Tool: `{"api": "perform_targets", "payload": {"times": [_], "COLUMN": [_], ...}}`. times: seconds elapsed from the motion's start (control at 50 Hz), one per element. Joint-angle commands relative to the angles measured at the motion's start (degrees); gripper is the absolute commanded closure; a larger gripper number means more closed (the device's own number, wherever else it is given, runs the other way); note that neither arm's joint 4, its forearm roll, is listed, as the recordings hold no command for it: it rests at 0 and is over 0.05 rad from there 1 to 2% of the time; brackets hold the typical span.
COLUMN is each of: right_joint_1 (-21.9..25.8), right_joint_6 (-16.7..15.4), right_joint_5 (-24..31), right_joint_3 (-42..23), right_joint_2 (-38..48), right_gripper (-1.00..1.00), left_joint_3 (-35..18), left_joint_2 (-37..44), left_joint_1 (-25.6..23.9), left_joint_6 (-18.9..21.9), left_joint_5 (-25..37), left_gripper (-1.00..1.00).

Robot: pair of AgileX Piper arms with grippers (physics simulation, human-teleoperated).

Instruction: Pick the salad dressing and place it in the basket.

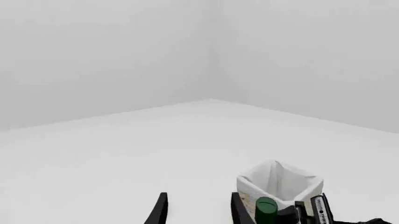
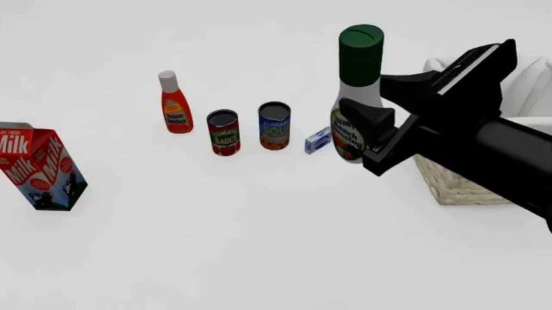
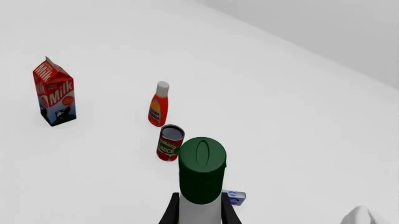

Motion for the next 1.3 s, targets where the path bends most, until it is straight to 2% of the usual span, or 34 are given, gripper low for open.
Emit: {"api": "perform_targets", "payload": {"times": [0.02, 0.12, 0.16, 0.2, 0.32, 0.48, 0.54, 0.58, 0.64, 0.74, 0.9, 1.14, 1.3], "right_joint_1": [0.02, 0.00, 0.03, 0.11, 0.09, -0.43, -1.06, -1.41, -2.42, -3.30, -6.49, -15.32, -20.48], "right_joint_6": [0.71, 0.64, 0.60, 0.27, -0.33, -0.71, -0.61, -1.01, -1.28, -1.80, -1.71, -0.35, 0.47], "right_joint_5": [1.10, 1.57, 1.87, 2.26, 3.87, 6.13, 7.22, 7.97, 8.97, 10.26, 12.46, 16.87, 18.11], "right_joint_3": [-0.92, -1.09, -1.26, -1.49, -3.12, -5.28, -6.38, -7.15, -8.48, -10.14, -13.44, -20.38, -22.97], "right_joint_2": [-2.08, -2.97, -3.48, -4.00, -5.44, -7.38, -8.46, -9.29, -10.22, -11.21, -13.12, -14.55, -14.81], "right_gripper": [1.00, 1.00, 1.00, 1.00, 1.00, 1.00, 1.00, 1.00, 1.00, 1.00, 1.00, 1.00, 1.00], "left_joint_3": [13.93, 19.02, 22.13, 24.87, 31.10, 37.01, 39.42, 40.67, 43.57, 46.63, 48.57, 49.11, 51.49], "left_joint_2": [-13.82, -16.28, -18.13, -19.28, -23.58, -25.05, -25.67, -25.95, -27.96, -28.92, -30.29, -31.66, -31.60], "left_joint_1": [13.66, 16.20, 19.11, 20.92, 24.47, 28.00, 31.22, 32.41, 35.52, 35.73, 37.18, 38.36, 39.65], "left_joint_6": [0.04, 0.88, 2.07, 0.87, 1.38, 0.94, 0.78, -1.14, -0.52, -1.85, -2.26, -2.38, -2.11], "left_joint_5": [-2.09, -2.46, -3.28, -4.13, -5.69, -6.52, -7.02, -6.72, -7.21, -7.45, -7.01, -5.26, -7.47], "left_gripper": [-1.00, -1.00, -1.00, -1.00, -1.00, -1.00, -1.00, -1.00, -1.00, -1.00, -1.00, -1.00, -1.00]}}
